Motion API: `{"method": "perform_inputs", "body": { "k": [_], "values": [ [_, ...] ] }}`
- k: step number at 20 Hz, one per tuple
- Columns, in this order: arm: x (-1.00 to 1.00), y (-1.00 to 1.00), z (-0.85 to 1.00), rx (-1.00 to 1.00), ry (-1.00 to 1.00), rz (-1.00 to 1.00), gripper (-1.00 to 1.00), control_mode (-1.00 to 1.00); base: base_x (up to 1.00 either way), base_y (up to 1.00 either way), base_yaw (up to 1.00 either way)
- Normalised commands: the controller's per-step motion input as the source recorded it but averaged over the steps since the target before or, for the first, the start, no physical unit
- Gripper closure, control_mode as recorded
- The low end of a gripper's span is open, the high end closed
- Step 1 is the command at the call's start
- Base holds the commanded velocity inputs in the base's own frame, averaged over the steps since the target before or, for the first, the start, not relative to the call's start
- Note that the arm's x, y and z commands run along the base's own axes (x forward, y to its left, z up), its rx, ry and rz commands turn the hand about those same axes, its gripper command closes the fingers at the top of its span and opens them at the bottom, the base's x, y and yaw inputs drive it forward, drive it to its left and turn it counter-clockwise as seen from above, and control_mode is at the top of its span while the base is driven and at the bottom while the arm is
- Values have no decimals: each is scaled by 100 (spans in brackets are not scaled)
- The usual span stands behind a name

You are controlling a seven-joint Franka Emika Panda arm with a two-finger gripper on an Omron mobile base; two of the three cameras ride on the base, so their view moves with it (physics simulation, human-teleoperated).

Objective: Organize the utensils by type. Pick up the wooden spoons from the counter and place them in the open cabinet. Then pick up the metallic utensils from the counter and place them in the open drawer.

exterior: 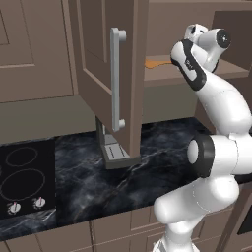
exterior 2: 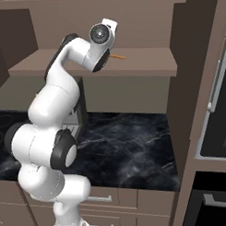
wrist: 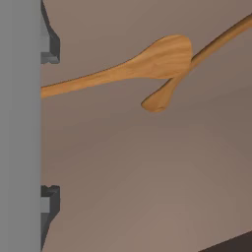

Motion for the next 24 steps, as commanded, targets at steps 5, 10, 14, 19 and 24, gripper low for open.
{"method": "perform_inputs", "body": {
  "k": [5, 10, 14, 19, 24],
  "values": [
    [-85, -1, 1, 10, 0, -6, -100, -100, 0, 0, 0],
    [-100, 0, 0, 5, 0, -8, -100, -100, 0, 0, 0],
    [-100, 1, 0, 1, 3, -5, -100, -100, 0, 0, 0],
    [-100, 14, 0, 1, 13, -1, -100, -100, 0, 0, 0],
    [-83, 13, 8, 5, 26, 0, -100, -100, 0, 0, 0]
  ]
}}
